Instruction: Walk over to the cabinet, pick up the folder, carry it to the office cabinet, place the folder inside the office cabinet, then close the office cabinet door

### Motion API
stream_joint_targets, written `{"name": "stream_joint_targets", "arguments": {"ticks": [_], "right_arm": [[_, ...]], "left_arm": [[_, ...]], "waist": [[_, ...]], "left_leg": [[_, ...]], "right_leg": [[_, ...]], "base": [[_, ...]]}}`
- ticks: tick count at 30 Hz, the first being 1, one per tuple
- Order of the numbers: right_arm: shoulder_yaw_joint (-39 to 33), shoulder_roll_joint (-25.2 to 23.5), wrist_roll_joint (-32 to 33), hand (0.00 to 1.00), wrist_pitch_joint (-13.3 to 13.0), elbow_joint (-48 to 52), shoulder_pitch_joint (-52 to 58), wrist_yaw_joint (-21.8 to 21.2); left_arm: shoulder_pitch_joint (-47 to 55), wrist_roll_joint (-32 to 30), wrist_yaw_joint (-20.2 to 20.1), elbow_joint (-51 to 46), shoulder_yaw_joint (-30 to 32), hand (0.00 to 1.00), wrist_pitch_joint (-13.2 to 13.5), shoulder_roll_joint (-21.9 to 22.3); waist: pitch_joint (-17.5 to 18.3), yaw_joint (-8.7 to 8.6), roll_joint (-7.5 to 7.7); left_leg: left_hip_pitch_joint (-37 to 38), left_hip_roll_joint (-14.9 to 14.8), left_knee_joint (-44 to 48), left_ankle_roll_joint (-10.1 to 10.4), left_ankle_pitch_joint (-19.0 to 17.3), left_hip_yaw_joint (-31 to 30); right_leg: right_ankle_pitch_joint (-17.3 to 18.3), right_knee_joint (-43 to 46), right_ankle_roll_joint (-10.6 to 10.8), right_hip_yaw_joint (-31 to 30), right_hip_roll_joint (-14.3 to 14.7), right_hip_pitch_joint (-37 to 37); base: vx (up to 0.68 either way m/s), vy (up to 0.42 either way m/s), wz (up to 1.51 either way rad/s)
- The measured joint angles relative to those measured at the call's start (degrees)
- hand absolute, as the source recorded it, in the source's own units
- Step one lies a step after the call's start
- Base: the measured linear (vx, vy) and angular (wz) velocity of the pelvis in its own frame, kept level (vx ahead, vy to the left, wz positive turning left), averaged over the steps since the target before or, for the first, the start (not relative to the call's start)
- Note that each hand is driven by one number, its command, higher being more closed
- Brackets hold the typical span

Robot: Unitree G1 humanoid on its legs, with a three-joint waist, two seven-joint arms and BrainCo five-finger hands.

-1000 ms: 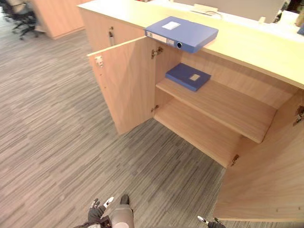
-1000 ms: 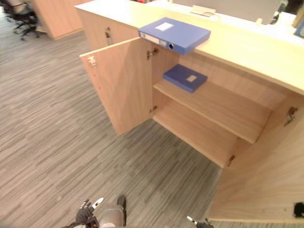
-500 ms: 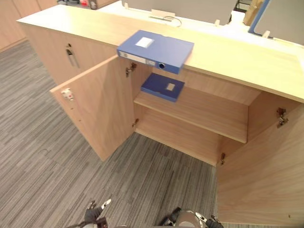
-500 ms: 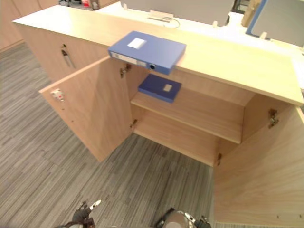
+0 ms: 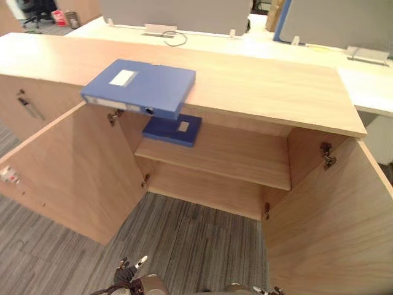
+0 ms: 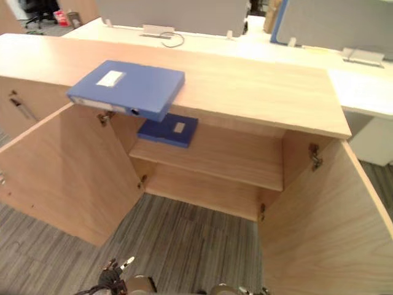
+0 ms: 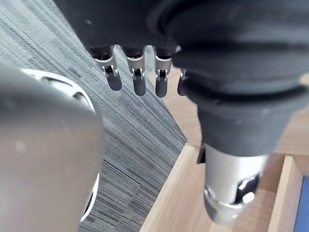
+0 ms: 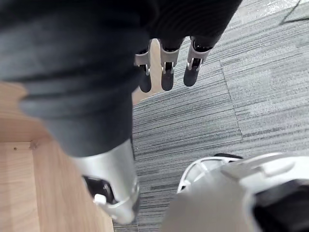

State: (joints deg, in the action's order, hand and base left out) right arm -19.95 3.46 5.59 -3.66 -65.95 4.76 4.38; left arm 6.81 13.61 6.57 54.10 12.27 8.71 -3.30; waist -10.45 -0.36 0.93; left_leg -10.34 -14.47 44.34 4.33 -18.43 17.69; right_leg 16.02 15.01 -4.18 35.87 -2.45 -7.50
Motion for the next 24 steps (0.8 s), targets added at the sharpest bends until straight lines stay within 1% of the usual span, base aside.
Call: {"name": "stream_joint_targets", "arguments": {"ticks": [1,2,3,4,5,6,7,8,9,11,13,15,17,18,20,21,22,24], "right_arm": [[0.2,0.1,0.0,0.0,0.0,0.0,-0.5,0.1],[1.6,0.2,0.0,0.0,-0.1,0.1,-1.0,0.3],[2.1,0.2,0.0,0.0,-0.3,0.1,-1.3,0.3],[3.3,0.5,0.0,0.0,-0.7,0.5,-1.2,0.3],[4.0,1.0,0.0,0.0,-0.9,1.1,-0.9,0.3],[4.0,1.3,0.0,0.0,-1.0,1.2,-0.8,0.3],[4.3,0.2,0.0,0.0,-1.0,1.3,-0.5,0.3],[4.3,-0.6,0.0,0.0,-1.0,1.1,-0.1,0.3],[4.1,-0.9,-0.1,0.0,-1.0,1.1,0.0,0.3],[3.6,-1.1,-0.2,0.0,-1.0,1.2,-0.2,0.1],[3.2,-1.3,-0.6,0.0,-0.9,1.2,-0.2,0.0],[2.8,-1.4,-2.7,0.0,-0.8,1.2,-0.2,-0.4],[1.4,-1.6,-4.1,0.0,-0.4,1.2,-0.2,-0.5],[1.1,-1.6,-4.6,0.0,-0.2,1.2,-0.2,-0.6],[1.0,-1.4,-4.6,0.0,0.0,1.1,-0.1,-0.9],[0.9,-1.1,-4.7,0.0,0.2,1.0,0.0,-1.1],[0.8,-0.7,-4.7,0.0,0.3,1.0,0.1,-1.2],[0.8,-0.2,-4.7,0.0,0.4,1.3,0.6,-1.7]], "left_arm": [[0.0,0.0,0.0,-0.1,0.1,0.0,0.1,0.1],[0.0,0.2,0.1,-0.3,0.4,0.0,0.3,0.4],[0.0,0.2,0.1,-0.3,0.3,0.0,0.4,0.5],[0.0,0.4,0.1,-0.2,0.2,0.0,0.5,0.8],[0.3,0.7,0.1,-0.1,-0.4,0.0,0.5,1.1],[0.6,1.1,0.0,0.0,-0.7,0.0,0.6,1.0],[0.1,2.0,0.0,0.6,-0.7,0.0,0.5,0.1],[0.1,2.0,-0.3,0.5,-1.0,0.0,0.7,-0.5],[0.1,2.2,-0.6,0.7,-1.0,0.0,0.7,-0.6],[0.2,2.7,-1.2,1.7,-1.9,0.0,0.6,-1.0],[0.5,2.9,-1.5,1.7,-2.1,0.0,0.6,-1.6],[0.9,4.0,-1.9,1.7,-2.4,0.0,0.6,-2.0],[1.2,5.2,-2.1,1.7,-3.3,0.0,0.6,-1.8],[1.4,6.5,-2.5,1.7,-3.4,0.0,0.6,-1.4],[1.5,8.9,-3.2,1.7,-3.5,0.0,0.6,-1.0],[1.8,13.1,-4.1,1.6,-3.5,0.0,0.6,-0.7],[2.1,15.5,-4.5,1.5,-3.4,0.0,0.6,-0.4],[3.5,21.5,-5.1,-1.3,-2.7,0.0,0.5,0.3]], "waist": [[0.0,0.07,-0.06],[-0.3,0.1,0.06],[-0.4,0.1,0.12],[-0.2,0.08,-0.18],[0.2,0.09,-1.23],[0.6,0.26,-1.9],[1.3,-0.2,0.3],[1.6,-0.11,1.66],[1.8,-0.03,2.03],[1.9,0.1,2.06],[2.0,0.4,2.04],[2.1,0.54,2.1],[2.5,0.6,2.11],[2.6,0.53,2.01],[2.6,0.53,1.85],[2.4,0.54,1.23],[2.4,0.55,0.93],[2.5,0.51,0.69]], "left_leg": [[-0.6,1.1,-2.1,-0.1,-0.1,-1.3],[-1.2,3.8,-7.0,0.0,0.0,-4.6],[-1.2,5.5,-10.1,0.0,0.3,-6.4],[-1.2,8.2,-17.3,-0.2,4.1,-9.6],[-0.9,9.5,-24.2,-1.7,13.9,-12.0],[-0.9,10.1,-25.2,-2.6,18.1,-12.9],[0.4,11.8,-26.2,-3.1,17.9,-12.2],[2.8,13.2,-30.1,-3.8,18.7,-11.4],[3.7,13.9,-31.8,-4.1,19.1,-11.0],[6.6,15.8,-35.6,-4.9,19.6,-10.0],[8.8,16.2,-37.9,-5.3,19.8,-9.1],[10.9,16.2,-39.8,-5.6,20.1,-9.0],[12.4,16.5,-41.7,-5.6,20.8,-9.2],[12.9,16.8,-43.0,-5.7,21.7,-9.4],[13.7,17.1,-44.5,-5.7,22.5,-9.7],[14.7,17.2,-45.8,-5.9,22.9,-10.5],[15.1,17.4,-46.2,-5.9,22.9,-10.8],[16.1,18.1,-47.5,-6.0,22.8,-11.6]], "right_leg": [[0.0,-0.1,0.0,-1.1,-0.3,-0.3],[0.0,-0.1,0.1,-3.0,-1.1,-1.3],[0.0,-0.1,0.2,-3.6,-1.6,-1.9],[-0.3,-0.3,1.2,-4.8,-2.0,-2.9],[-0.3,-1.3,3.3,-5.4,-1.4,-3.8],[0.0,-1.6,4.2,-6.3,-1.0,-4.4],[-0.1,-2.2,6.1,-6.6,-2.9,-5.1],[-0.6,-1.9,7.0,-6.7,-4.9,-5.3],[-0.7,-1.9,7.2,-6.8,-5.6,-5.3],[-1.9,-1.4,8.8,-7.3,-7.7,-5.7],[-3.0,-1.4,9.0,-8.0,-8.0,-6.2],[-4.3,-1.3,8.9,-7.9,-8.1,-7.1],[-4.5,-0.9,8.9,-7.9,-8.3,-7.6],[-4.5,-0.5,8.9,-7.9,-8.6,-7.5],[-4.5,0.3,8.9,-7.8,-8.8,-7.3],[-4.4,3.9,9.0,-7.8,-9.5,-6.3],[-4.4,6.5,9.0,-7.8,-10.1,-5.4],[-4.3,18.7,9.1,-7.8,-14.4,-0.6]], "base": [[0.26,0.118,-1.01],[0.21,0.108,-0.73],[0.25,0.142,-0.78],[0.24,0.164,-0.64],[0.25,0.181,-0.63],[0.29,0.181,-0.32],[0.31,0.178,-0.11],[0.31,0.171,0.01],[0.27,0.156,-0.07],[0.23,0.153,-0.14],[0.15,0.105,-0.2],[0.11,0.063,-0.1],[0.07,0.03,0.05],[0.05,0.01,0.09],[0.02,0.013,0.11],[0.02,0.038,0.14],[0.02,0.062,0.19],[0.02,0.08,0.2]]}}
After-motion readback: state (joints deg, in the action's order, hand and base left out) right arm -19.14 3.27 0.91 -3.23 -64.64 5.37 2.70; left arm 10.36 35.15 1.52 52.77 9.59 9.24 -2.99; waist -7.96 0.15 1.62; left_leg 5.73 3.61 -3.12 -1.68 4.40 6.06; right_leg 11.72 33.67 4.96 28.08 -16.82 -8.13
